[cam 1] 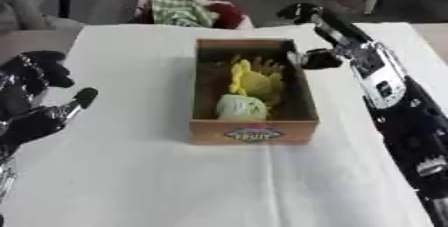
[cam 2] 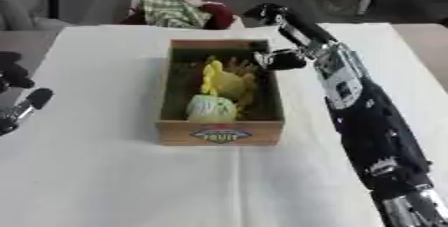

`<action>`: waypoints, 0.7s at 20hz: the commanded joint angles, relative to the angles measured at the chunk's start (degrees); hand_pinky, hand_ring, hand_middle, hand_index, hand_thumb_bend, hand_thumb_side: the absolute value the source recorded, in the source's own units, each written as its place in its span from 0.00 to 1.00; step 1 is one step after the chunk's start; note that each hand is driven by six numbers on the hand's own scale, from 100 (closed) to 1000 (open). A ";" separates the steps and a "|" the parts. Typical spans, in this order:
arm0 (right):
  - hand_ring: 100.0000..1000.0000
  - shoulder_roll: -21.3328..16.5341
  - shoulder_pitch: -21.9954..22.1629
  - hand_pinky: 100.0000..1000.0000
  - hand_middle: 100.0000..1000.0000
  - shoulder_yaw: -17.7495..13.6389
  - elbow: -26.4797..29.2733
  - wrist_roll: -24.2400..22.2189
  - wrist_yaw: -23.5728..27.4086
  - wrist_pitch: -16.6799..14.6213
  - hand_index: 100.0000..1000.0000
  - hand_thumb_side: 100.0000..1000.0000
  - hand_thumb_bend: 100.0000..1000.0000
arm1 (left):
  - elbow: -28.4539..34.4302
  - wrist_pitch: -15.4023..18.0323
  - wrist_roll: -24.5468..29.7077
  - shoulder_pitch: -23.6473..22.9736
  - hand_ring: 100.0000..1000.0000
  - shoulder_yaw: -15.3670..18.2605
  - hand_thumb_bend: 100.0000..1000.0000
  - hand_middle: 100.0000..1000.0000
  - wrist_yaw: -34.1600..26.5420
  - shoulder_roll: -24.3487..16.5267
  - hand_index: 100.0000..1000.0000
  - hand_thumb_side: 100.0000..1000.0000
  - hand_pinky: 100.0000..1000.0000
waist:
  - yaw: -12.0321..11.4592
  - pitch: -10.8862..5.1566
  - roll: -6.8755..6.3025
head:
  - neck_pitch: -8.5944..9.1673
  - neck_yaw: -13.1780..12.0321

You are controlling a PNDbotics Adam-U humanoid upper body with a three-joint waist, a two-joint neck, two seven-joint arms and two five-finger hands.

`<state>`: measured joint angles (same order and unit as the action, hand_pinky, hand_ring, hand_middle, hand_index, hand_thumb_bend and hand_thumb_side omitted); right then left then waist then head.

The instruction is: Pick up objects on the table and place them in the box.

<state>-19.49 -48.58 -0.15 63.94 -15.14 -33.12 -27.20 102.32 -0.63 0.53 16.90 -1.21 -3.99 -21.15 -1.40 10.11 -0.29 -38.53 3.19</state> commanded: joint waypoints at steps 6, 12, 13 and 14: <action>0.75 -6.84 6.75 0.70 0.72 -2.67 16.08 -0.48 15.43 5.09 0.83 0.00 0.00 | 0.90 0.11 -0.62 -0.28 0.49 1.14 0.57 0.46 0.34 -0.57 0.68 0.01 0.61 | 0.97 -0.48 -0.18 | 0.14 -1.21; 0.68 -7.94 14.40 0.63 0.66 -5.58 24.09 -1.13 25.02 8.26 0.81 0.02 0.00 | 1.08 0.25 -1.33 -1.22 0.49 1.91 0.57 0.46 0.68 -0.04 0.68 0.01 0.61 | 1.23 -0.06 -0.27 | -0.50 -2.31; 0.67 -7.77 15.36 0.62 0.64 -6.05 25.00 -1.18 25.91 8.88 0.80 0.05 0.00 | 1.19 0.26 -1.42 -1.39 0.49 2.00 0.57 0.46 0.79 0.06 0.68 0.01 0.61 | 1.27 0.00 -0.31 | -0.68 -2.48; 0.66 -7.41 16.39 0.61 0.63 -6.56 25.81 -1.06 26.78 9.57 0.79 0.11 0.00 | 1.37 0.30 -1.47 -1.56 0.49 2.06 0.56 0.46 0.91 0.12 0.68 0.01 0.61 | 1.39 0.08 -0.36 | -0.94 -2.66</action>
<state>-25.53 -31.61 -5.61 87.38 -16.28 -7.99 -18.40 102.38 -0.47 -0.60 14.98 0.10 -3.48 -20.56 -0.02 10.94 -0.63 -38.94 0.89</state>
